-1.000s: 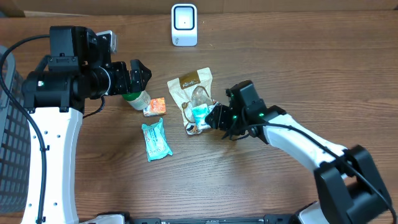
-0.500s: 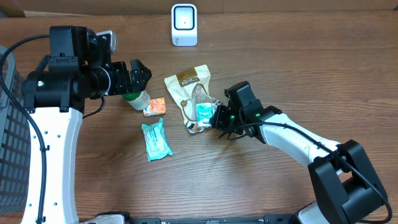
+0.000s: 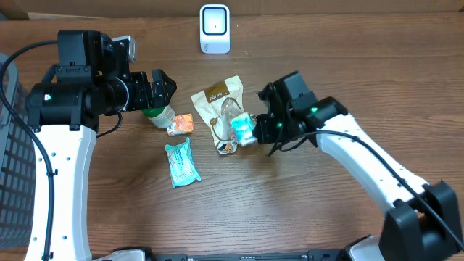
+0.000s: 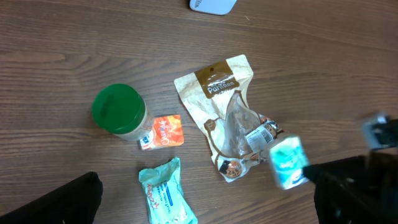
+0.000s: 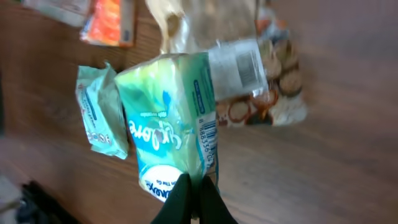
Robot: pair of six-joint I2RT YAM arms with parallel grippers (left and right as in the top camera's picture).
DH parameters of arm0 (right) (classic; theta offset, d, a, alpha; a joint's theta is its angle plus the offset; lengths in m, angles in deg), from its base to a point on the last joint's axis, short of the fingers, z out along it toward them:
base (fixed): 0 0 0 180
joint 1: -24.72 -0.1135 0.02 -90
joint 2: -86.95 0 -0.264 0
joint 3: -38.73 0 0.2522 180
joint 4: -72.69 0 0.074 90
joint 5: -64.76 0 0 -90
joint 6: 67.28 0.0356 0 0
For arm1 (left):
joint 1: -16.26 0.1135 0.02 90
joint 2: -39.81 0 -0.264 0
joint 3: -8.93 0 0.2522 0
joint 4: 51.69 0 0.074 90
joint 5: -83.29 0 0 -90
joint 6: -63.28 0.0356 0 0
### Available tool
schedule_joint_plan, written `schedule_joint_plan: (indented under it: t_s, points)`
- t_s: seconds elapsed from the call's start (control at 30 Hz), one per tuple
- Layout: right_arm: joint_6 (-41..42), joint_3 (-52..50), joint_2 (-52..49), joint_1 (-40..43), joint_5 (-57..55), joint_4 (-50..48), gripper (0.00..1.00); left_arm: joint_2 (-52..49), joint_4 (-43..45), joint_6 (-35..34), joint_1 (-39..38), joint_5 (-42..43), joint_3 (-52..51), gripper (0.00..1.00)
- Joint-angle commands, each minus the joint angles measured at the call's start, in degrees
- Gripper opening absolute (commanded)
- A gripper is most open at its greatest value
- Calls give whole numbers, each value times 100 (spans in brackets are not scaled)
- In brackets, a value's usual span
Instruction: Scan the item barcode
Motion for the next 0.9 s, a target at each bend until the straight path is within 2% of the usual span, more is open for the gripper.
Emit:
schedule_joint_plan:
  t_s: [0.0,0.07,0.1,0.17,0.27,0.37,0.47,0.5,0.53,0.57,0.6,0.7,0.87]
  points:
    - [-1738,103,94,-22,-837,195,4,66,7,107,-2,-37,-22,100]
    - [-2520,59,61,-76,-898,369,4,66,7,107,-2,-37,-22,100]
    - [-3346,-24,39,-160,-894,492,4,66,7,107,-2,-37,-22,99]
    - [-4301,-81,15,-278,-901,647,4,66,7,107,-2,-37,-22,100]
    - [-5547,-81,-2,-409,-898,957,4,66,7,107,-2,-37,-22,100]
    - [-6415,-83,-2,-485,-896,1165,4,66,7,107,-2,-37,-22,99]
    - [-6905,-83,-2,-483,-914,1213,4,66,7,107,-2,-37,-22,100]
    - [-6909,-83,-2,-479,-942,1167,14,66,7,107,-2,-37,-22,99]
    - [-6852,-83,-2,-472,-962,1121,33,66,7,107,-2,-37,-22,99]
    - [-6824,-83,-2,-472,-966,1075,92,66,7,107,-2,-37,-22,100]
    - [-6767,-81,-2,-472,-962,1049,100,66,7,107,-2,-37,-22,100]
    - [-5899,-72,-2,-466,-966,782,100,66,7,107,-2,-37,-22,100]
    - [-2935,-2,-2,-385,-837,560,100,66,7,107,-2,-37,-22,100]
